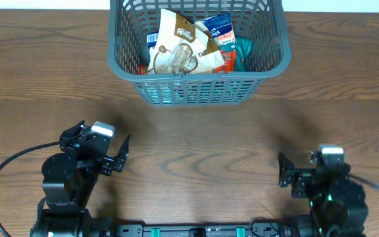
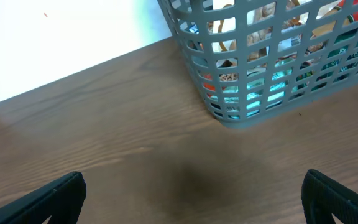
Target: Pack container
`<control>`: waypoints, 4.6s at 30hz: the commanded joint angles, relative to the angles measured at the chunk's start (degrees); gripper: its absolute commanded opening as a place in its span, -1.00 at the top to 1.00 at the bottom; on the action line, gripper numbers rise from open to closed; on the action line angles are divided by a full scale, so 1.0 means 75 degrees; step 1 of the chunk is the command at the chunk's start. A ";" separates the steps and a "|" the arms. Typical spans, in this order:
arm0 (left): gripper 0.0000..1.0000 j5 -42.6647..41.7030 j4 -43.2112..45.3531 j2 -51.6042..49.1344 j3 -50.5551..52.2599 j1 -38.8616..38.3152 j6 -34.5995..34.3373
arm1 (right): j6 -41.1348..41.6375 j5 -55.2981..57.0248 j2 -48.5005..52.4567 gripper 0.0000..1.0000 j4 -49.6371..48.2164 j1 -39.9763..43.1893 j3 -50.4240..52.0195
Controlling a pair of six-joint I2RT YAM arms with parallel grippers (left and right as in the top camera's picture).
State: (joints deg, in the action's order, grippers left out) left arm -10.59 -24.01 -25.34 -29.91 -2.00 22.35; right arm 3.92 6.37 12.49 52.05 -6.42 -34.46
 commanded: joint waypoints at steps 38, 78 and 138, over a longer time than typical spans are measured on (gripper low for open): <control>-0.97 -0.0102 0.0015 0.0035 0.0009 -0.0029 0.0041 | -0.1789 -0.0105 -0.1623 -0.99 -0.5423 -0.0350 0.4130; -0.97 -0.0122 0.1848 0.2830 0.2760 -0.0364 -0.1055 | -0.1789 -0.0105 -0.1623 -0.99 -0.5423 -0.0350 0.4130; -0.97 0.1478 0.2643 0.3363 0.3958 -0.0831 -0.3652 | -0.1789 -0.0108 -0.1623 -0.98 -0.5423 -0.0350 0.4130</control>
State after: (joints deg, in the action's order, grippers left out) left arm -0.01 -1.67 -0.67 -1.26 -7.99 -4.36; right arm -8.67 5.17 0.69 11.46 -8.97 -3.77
